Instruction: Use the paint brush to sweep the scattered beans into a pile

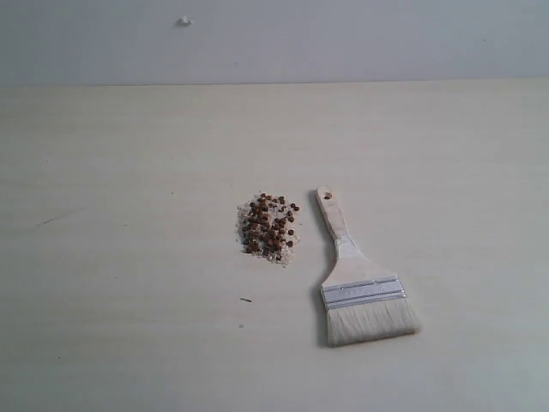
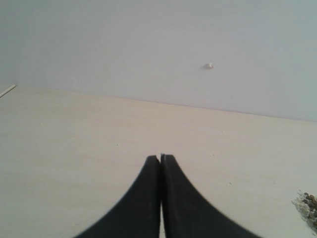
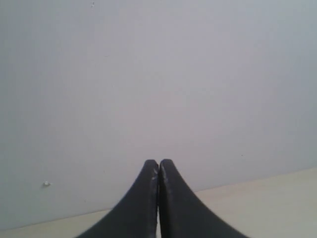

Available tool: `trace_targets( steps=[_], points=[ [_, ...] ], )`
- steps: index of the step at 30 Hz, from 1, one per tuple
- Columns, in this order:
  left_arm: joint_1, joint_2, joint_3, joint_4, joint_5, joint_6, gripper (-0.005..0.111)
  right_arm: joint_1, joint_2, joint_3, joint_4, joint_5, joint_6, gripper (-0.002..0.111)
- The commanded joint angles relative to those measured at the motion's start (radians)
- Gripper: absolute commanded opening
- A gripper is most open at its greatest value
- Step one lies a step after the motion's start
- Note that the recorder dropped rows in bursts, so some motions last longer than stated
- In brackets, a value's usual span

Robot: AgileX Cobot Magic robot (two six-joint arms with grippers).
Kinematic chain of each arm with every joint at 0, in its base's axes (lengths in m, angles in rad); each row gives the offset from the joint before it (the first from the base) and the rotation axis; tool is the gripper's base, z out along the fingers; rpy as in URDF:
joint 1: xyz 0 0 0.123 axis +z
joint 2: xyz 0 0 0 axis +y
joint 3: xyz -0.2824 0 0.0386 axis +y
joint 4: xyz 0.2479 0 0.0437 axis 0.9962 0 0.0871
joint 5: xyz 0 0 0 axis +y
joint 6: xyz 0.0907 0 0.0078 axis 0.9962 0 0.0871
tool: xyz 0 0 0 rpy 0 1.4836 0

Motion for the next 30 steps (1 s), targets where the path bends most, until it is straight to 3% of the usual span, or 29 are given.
trace_targets(
  steps=[1,10,14,20,26,30],
  points=[
    [0.003,-0.009,0.003,-0.005,-0.002,0.003,0.000,-0.002,-0.003,0.005,-0.005,0.009,-0.001,0.000],
    [0.003,-0.009,0.003,-0.005,-0.002,0.003,0.000,0.000,-0.071,0.048,-0.007,-0.013,0.004,0.000],
    [0.003,-0.009,0.003,-0.005,-0.002,0.003,0.000,0.000,-0.193,0.178,-0.154,-0.055,0.019,0.000],
    [0.003,-0.009,0.003,-0.005,-0.002,0.003,0.000,-0.005,-0.383,0.346,-0.369,-0.092,0.251,0.000],
    [0.003,-0.009,0.003,-0.005,-0.002,0.003,0.000,-0.005,-0.495,0.469,-0.884,-0.083,0.715,0.000],
    [0.003,-0.009,0.003,-0.005,-0.002,0.003,0.000,-0.005,-0.539,0.523,-0.929,-0.043,0.753,0.000]
  ],
)
